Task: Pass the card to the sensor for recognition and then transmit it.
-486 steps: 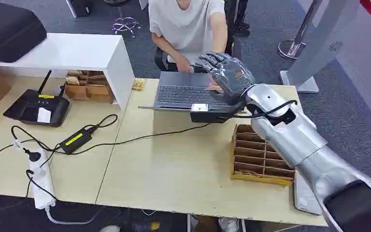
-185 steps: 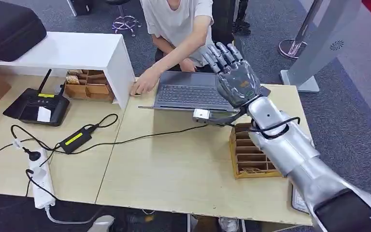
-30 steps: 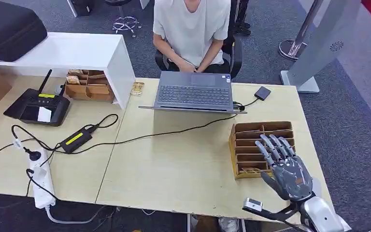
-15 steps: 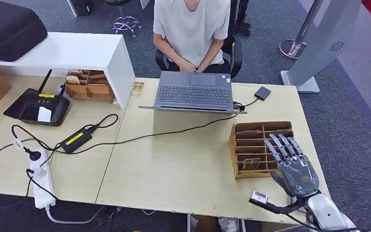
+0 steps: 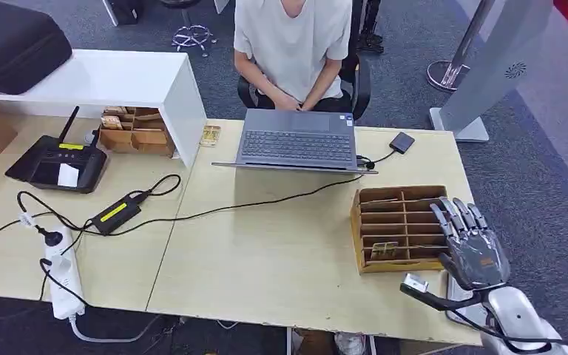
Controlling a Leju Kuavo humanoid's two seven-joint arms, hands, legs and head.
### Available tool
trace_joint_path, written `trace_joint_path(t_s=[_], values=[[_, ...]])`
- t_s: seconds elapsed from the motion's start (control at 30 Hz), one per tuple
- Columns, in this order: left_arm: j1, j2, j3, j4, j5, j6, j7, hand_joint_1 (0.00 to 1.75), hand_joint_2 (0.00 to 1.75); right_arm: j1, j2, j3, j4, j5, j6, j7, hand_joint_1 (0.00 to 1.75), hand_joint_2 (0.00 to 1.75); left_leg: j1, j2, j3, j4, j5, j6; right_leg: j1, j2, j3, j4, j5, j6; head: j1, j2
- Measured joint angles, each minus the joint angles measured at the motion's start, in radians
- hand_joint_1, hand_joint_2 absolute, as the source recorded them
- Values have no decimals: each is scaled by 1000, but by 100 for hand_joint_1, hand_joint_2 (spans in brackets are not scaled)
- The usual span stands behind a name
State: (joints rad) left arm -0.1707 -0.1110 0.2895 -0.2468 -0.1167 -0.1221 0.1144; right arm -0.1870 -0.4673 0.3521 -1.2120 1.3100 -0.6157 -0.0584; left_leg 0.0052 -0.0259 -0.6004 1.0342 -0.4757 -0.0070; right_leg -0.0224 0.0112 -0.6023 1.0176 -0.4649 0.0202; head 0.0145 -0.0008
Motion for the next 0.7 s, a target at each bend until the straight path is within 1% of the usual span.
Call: trace_joint_path(t_s=[0.47,0.5,0.7], values=[[0,0,0,0,-2,-1,0,0,175,-2,0,-21,11,3,2,1,0,175,0,0,0,0,0,0,0,0,0,0,0,0,0,0],[0,0,0,0,-3,-1,0,0,175,-2,0,-22,13,3,0,-1,175,175,0,0,0,0,0,0,0,0,0,0,0,0,0,0],[0,0,0,0,-7,-4,0,0,175,8,0,-29,18,-11,-2,-26,175,175,0,0,0,0,0,0,0,0,0,0,0,0,0,0]])
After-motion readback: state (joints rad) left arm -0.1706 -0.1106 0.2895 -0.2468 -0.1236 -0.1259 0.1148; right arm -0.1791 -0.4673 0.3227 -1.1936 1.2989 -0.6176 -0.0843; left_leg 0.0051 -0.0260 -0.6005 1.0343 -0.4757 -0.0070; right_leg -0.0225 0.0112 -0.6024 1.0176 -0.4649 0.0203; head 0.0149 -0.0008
